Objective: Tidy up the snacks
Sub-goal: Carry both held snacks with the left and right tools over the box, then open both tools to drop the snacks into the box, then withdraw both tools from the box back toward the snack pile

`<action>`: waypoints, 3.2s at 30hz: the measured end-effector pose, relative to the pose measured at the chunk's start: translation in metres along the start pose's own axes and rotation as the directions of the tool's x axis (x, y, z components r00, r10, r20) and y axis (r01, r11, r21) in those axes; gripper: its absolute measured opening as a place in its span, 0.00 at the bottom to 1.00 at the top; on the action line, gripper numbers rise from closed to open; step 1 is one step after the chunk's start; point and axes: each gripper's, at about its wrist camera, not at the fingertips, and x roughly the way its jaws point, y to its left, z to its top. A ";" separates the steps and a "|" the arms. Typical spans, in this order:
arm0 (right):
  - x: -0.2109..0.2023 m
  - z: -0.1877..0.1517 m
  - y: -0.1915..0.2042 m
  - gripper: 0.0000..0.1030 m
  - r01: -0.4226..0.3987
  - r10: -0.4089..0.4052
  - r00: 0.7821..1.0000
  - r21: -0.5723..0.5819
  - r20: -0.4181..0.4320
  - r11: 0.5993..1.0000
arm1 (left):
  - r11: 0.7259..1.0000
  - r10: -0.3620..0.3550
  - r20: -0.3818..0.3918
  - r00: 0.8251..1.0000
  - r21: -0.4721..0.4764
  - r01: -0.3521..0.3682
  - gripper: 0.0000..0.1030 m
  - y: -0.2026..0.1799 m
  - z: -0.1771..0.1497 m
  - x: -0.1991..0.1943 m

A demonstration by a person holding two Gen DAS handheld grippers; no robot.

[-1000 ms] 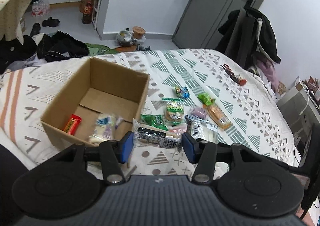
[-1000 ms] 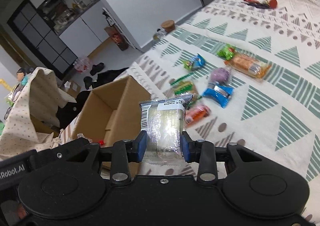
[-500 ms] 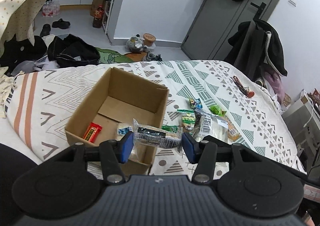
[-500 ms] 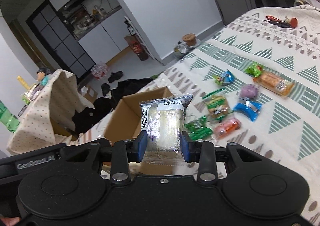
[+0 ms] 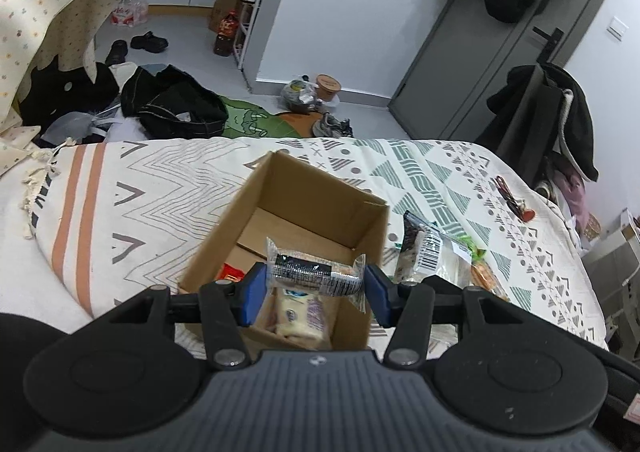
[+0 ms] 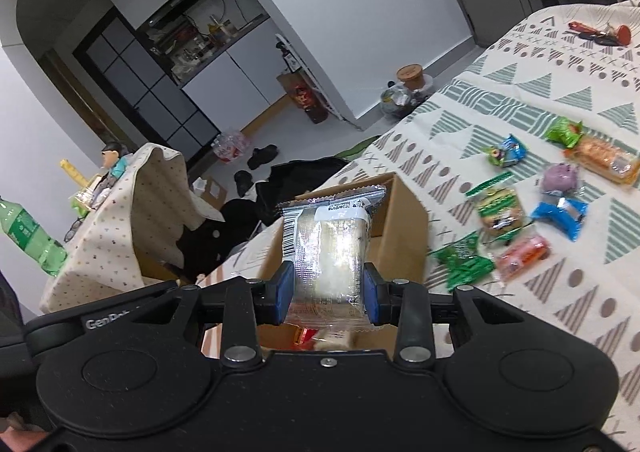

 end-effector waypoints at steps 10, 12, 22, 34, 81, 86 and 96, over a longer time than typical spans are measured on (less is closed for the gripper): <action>0.026 -0.003 0.006 0.34 -0.009 0.010 0.999 0.024 -0.033 1.000 | 0.999 0.018 -0.022 1.000 -0.037 -0.019 0.50 0.026 0.010 0.020; 0.032 -0.003 0.006 0.34 -0.009 0.011 0.999 0.031 -0.041 0.999 | 0.999 0.021 -0.029 0.999 -0.046 -0.022 0.50 0.031 0.011 0.025; 0.051 0.001 0.005 0.34 -0.016 0.018 0.999 0.040 -0.049 0.999 | 0.998 0.000 -0.041 0.999 -0.067 -0.003 0.53 0.037 0.022 0.044; 0.055 0.002 0.000 0.41 -0.013 0.015 0.998 0.031 -0.056 0.999 | 0.998 0.036 -0.080 0.996 -0.049 -0.040 0.68 0.038 0.026 0.043; -0.097 0.017 -0.060 0.90 0.199 -0.195 0.974 -0.022 0.118 0.980 | 0.996 0.017 0.053 0.998 0.092 -0.022 1.00 -0.037 -0.007 -0.043; -0.107 0.016 -0.073 0.90 0.206 -0.202 0.972 -0.020 0.120 0.978 | 0.993 0.019 0.051 0.998 0.115 -0.025 1.00 -0.049 -0.011 -0.042; -0.115 0.018 -0.098 0.90 0.213 -0.215 0.970 0.031 0.110 0.977 | 0.987 0.012 0.024 1.000 0.157 -0.016 1.00 -0.068 -0.022 -0.032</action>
